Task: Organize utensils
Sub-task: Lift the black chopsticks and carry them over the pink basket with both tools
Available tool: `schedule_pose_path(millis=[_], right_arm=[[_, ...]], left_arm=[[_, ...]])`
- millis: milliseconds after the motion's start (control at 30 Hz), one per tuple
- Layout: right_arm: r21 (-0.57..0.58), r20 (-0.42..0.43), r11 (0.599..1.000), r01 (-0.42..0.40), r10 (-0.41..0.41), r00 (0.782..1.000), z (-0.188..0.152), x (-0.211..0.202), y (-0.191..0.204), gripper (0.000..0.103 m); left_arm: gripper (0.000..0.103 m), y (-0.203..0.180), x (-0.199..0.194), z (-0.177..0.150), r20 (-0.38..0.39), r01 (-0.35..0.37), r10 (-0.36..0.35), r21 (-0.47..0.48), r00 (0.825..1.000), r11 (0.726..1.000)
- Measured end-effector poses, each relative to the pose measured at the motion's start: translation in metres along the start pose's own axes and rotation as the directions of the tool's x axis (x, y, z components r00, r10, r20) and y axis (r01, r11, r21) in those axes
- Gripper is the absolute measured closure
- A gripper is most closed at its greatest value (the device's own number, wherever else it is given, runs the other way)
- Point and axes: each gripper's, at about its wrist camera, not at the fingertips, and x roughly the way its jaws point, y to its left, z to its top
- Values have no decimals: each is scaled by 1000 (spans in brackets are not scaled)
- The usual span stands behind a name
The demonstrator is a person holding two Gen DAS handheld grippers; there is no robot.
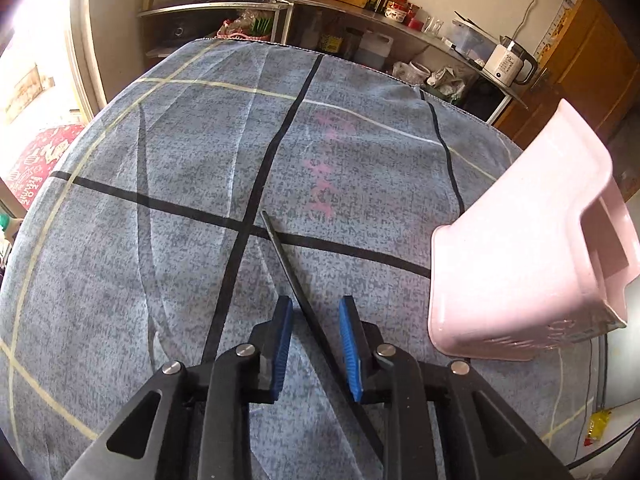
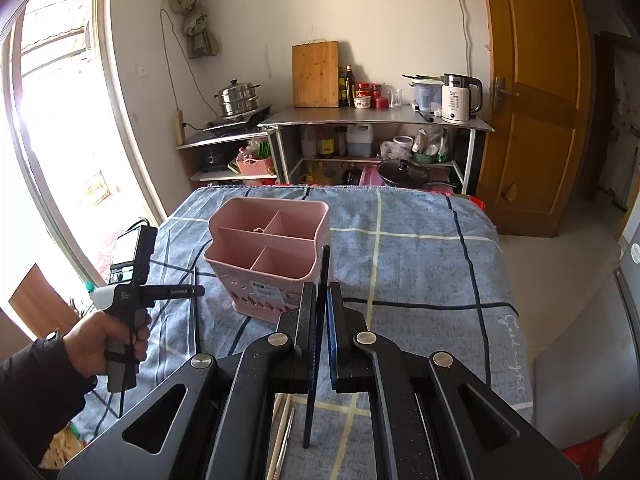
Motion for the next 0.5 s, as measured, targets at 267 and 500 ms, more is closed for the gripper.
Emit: schedule_pose_path(millis=[267, 500], right_arm=[[-1, -1, 1000, 1, -1, 1000, 1, 1, 0, 98], [7, 3, 1000, 7, -7, 1000, 0, -1, -1, 98]], left_arm=[[93, -7, 4, 6, 22, -65, 64, 37, 998, 997], [98, -8, -34, 5, 77, 46, -50, 48, 996, 998]])
